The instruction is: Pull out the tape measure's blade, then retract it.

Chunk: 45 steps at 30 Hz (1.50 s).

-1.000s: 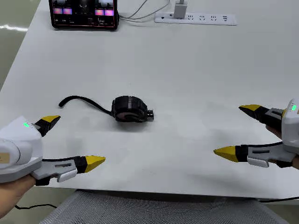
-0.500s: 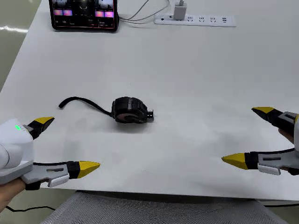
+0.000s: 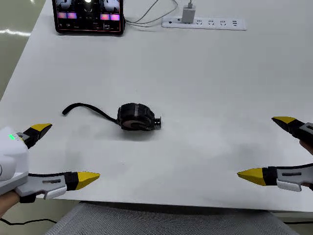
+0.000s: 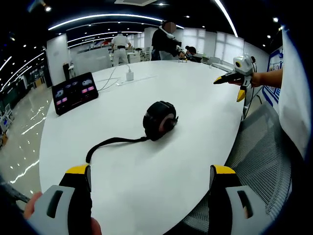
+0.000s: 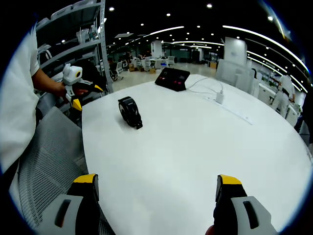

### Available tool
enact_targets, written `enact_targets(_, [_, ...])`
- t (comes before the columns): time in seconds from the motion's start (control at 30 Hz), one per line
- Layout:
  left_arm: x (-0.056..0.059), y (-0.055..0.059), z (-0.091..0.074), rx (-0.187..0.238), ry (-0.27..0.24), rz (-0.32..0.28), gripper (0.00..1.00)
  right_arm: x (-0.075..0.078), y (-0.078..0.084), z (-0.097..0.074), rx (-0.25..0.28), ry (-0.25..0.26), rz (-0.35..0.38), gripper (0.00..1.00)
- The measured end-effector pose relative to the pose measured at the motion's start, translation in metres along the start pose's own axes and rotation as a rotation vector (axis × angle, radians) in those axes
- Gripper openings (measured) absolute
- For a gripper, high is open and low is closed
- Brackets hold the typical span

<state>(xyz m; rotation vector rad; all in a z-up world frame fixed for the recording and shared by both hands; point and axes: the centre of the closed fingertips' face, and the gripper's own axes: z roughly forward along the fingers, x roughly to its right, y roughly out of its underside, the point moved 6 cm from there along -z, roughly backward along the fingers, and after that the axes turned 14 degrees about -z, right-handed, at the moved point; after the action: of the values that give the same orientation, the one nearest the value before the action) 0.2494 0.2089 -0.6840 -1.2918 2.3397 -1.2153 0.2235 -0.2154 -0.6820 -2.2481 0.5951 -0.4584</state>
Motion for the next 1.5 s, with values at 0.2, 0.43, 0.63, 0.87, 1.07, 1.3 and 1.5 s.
enact_targets(0.2, [0.0003, 0.0013, -0.0008, 0.000, -0.002, -0.006, 0.99, 0.0005, -0.0011, 0.0000, 0.001, 0.000, -0.001, 0.98])
enact_targets(0.43, [-0.0003, 0.0014, -0.0010, -0.002, -0.003, -0.008, 0.99, 0.0000, -0.0009, 0.0005, 0.001, 0.000, 0.001, 0.98])
enact_targets(0.63, [-0.0009, 0.0010, -0.0019, -0.001, 0.002, -0.010, 0.99, -0.0010, -0.0007, 0.0005, 0.000, -0.001, 0.003, 0.98])
enact_targets(0.87, [-0.0010, 0.0009, -0.0035, -0.001, 0.000, -0.006, 0.99, -0.0018, -0.0010, 0.0015, 0.001, -0.004, 0.004, 0.97])
enact_targets(1.07, [-0.0008, 0.0011, -0.0033, -0.003, 0.004, -0.005, 0.99, -0.0020, -0.0009, 0.0016, -0.001, -0.004, 0.003, 0.97])
enact_targets(1.3, [-0.0019, -0.0006, -0.0034, 0.009, 0.002, -0.016, 0.98, -0.0025, -0.0007, 0.0015, -0.004, -0.006, -0.001, 0.97])
enact_targets(1.5, [-0.0003, 0.0004, -0.0039, 0.007, 0.011, -0.034, 0.95, -0.0030, -0.0012, 0.0014, -0.003, -0.006, 0.000, 0.97])
